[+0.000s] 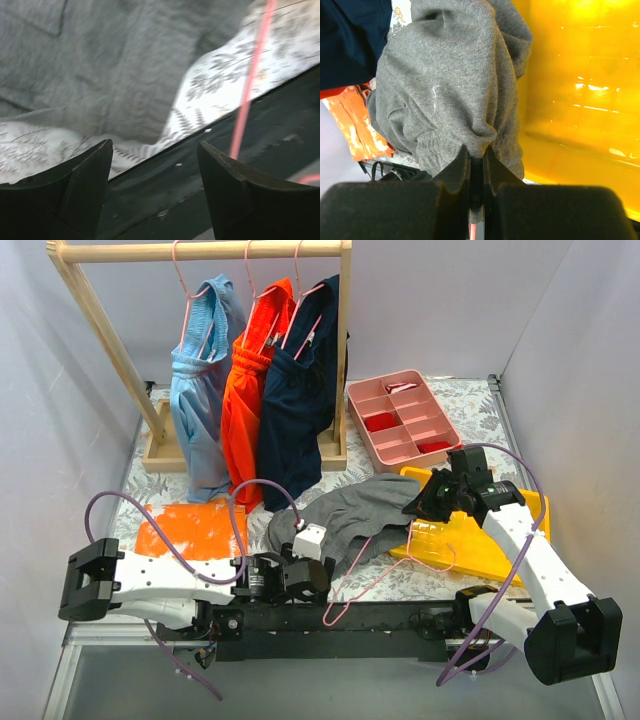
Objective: Place the shorts on the hanger
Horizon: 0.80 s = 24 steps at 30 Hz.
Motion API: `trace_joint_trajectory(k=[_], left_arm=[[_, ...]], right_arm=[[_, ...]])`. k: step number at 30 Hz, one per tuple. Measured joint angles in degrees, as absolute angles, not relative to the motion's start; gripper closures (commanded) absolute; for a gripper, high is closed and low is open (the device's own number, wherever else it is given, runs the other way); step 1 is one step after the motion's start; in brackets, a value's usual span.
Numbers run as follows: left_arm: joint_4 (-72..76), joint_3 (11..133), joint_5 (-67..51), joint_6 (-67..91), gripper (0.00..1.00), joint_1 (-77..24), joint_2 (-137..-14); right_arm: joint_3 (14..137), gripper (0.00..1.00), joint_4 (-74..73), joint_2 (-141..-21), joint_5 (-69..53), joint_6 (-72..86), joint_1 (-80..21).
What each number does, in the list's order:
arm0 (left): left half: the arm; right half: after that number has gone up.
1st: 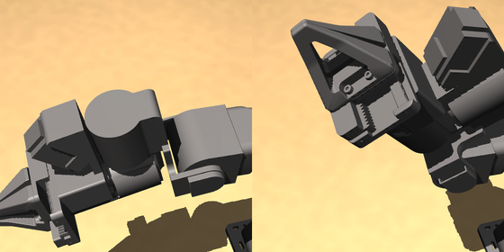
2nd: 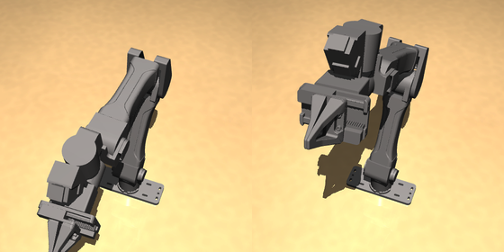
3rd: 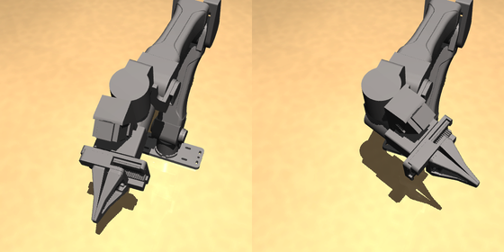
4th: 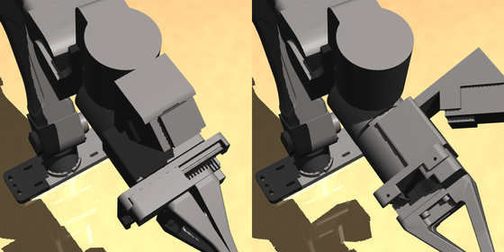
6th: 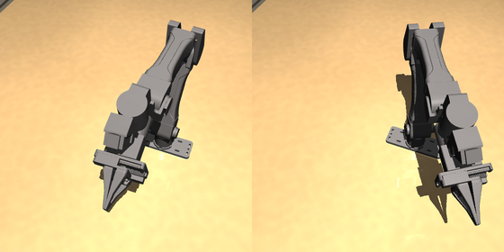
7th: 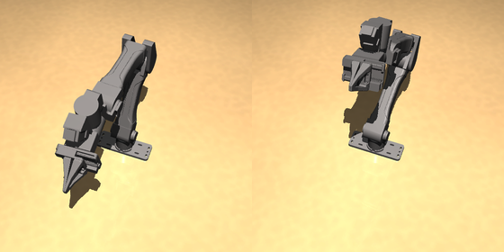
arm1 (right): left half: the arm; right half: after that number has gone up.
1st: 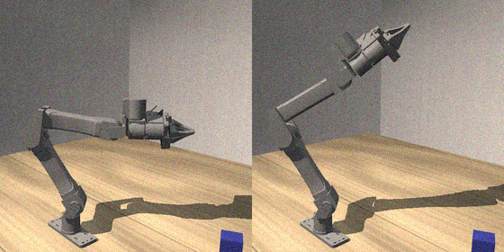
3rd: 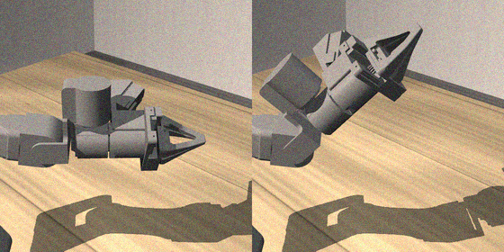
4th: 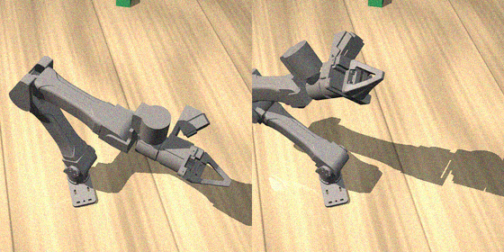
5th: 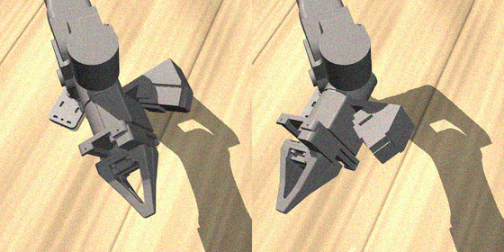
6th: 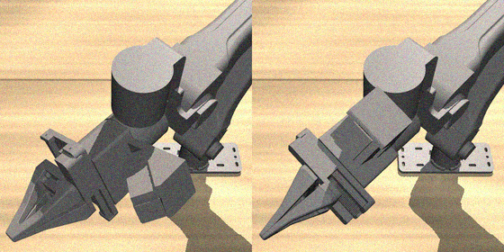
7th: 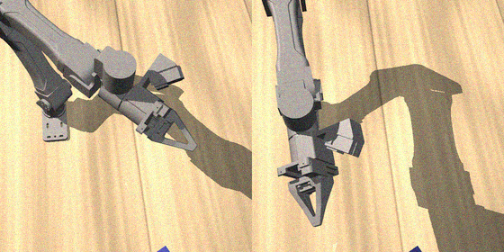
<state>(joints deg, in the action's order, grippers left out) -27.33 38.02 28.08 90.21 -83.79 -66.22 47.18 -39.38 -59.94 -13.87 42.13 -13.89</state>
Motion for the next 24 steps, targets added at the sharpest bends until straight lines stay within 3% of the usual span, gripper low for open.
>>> trace_joint_trajectory(k=[7,11,16,17,19,24], left_arm=[[-30.4,41.3,26.8,90.0,0.29,-80.0,-71.3],[-30.4,43.8,26.3,88.4,0.35,-78.9,-75.4],[-31.0,45.5,26.4,87.4,0.56,-78.1,-79.5],[-31.6,45.5,26.4,87.3,0.65,-77.9,-79.5],[-32.1,45.7,26.4,87.1,0.68,-77.4,-79.5],[-33.5,45.8,26.1,86.5,0.88,-76.3,-78.1]], right_arm=[[47.2,0.99,-40.0,-59.8,-13.1,42.1,-13.9],[47.5,0.99,-41.1,-60.1,-12.1,43.0,-13.9],[49.3,0.99,-43.3,-61.0,-10.4,45.0,-14.0],[49.5,0.99,-43.7,-61.0,-10.1,45.5,-14.0],[49.9,0.99,-43.9,-60.9,-9.3,46.4,-14.0],[50.7,0.99,-45.3,-60.9,-8.0,47.2,-14.0]])
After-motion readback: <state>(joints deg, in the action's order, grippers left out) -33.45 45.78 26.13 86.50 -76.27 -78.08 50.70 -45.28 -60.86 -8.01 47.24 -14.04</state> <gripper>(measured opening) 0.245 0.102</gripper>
